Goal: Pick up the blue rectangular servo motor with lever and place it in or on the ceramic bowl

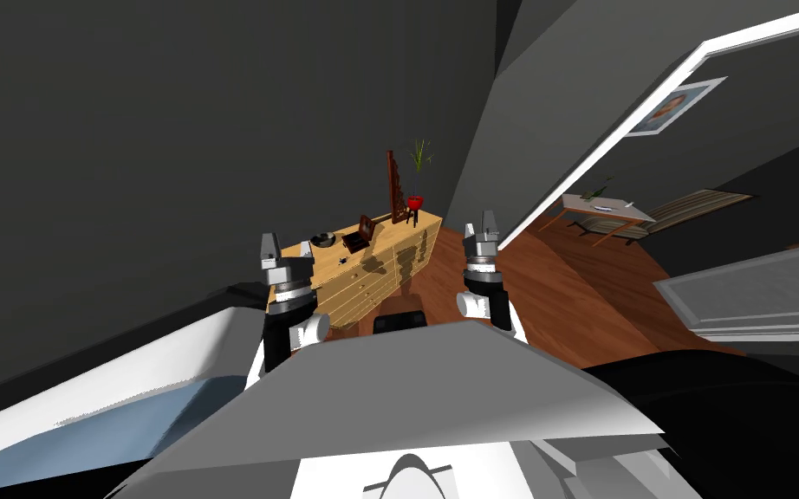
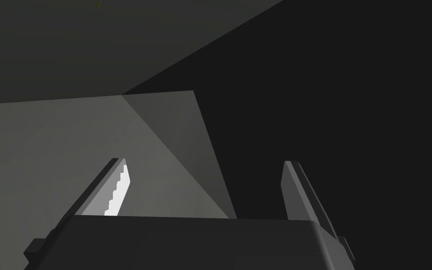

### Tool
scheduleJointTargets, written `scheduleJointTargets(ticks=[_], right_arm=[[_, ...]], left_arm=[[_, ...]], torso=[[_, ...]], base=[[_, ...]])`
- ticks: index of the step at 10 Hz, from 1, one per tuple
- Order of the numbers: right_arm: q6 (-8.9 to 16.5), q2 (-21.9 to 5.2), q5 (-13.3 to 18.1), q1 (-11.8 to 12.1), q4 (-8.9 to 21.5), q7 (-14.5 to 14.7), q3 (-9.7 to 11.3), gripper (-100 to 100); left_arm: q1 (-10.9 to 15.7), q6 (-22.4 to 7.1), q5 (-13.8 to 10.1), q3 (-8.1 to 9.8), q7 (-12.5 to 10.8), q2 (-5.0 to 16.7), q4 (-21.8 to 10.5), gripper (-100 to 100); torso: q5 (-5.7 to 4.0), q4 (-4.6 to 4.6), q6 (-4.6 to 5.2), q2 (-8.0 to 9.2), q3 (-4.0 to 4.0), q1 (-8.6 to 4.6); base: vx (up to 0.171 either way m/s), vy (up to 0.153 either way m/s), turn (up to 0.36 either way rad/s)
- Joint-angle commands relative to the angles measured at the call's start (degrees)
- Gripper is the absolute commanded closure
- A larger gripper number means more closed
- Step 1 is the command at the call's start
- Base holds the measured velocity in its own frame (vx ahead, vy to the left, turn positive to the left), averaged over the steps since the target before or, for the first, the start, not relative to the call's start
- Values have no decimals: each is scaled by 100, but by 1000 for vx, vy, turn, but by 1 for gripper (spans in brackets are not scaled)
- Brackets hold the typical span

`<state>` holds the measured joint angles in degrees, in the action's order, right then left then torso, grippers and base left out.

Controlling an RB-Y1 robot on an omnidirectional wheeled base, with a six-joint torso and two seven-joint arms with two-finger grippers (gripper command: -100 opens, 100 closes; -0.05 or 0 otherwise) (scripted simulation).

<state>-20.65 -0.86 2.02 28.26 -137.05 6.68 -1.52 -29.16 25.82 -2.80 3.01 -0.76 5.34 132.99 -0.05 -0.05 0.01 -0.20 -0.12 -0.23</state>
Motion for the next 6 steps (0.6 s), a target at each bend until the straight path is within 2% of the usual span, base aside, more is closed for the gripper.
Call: scheduleJointTargets(ticks=[1, 3, 4, 5, 6], right_arm=[[0, 0, 0, 0, 0, 0, 0, 0], [0, 0, 0, 0, 0, 0, 0, 0], [0, 0, 0, 0, 0, 0, 0, 0], [0, 0, 0, 0, 0, 0, 0, 0], [0, 0, 0, 0, 0, 0, 0, 0]], left_arm=[[-10, -179, 12, 71, -109, 47, 36, -100], [10, -535, 30, 378, -465, 191, 78, -100], [10, -615, 30, 378, -465, 191, 78, -100], [21, -826, 36, 547, -662, 253, 100, -100], [21, -857, 36, 547, -662, 253, 100, -100]], torso=[[0, 0, 0, 0, 0, 0], [2, 1, 0, 6, 4, 9], [1, 0, 0, 0, 0, 4], [1, 0, -1, 1, 0, 8], [1, 0, 0, 1, 1, 4]], base=[[33, -45, -8], [47, -46, -39], [49, -42, -14], [49, -53, -47], [38, -40, -9]])
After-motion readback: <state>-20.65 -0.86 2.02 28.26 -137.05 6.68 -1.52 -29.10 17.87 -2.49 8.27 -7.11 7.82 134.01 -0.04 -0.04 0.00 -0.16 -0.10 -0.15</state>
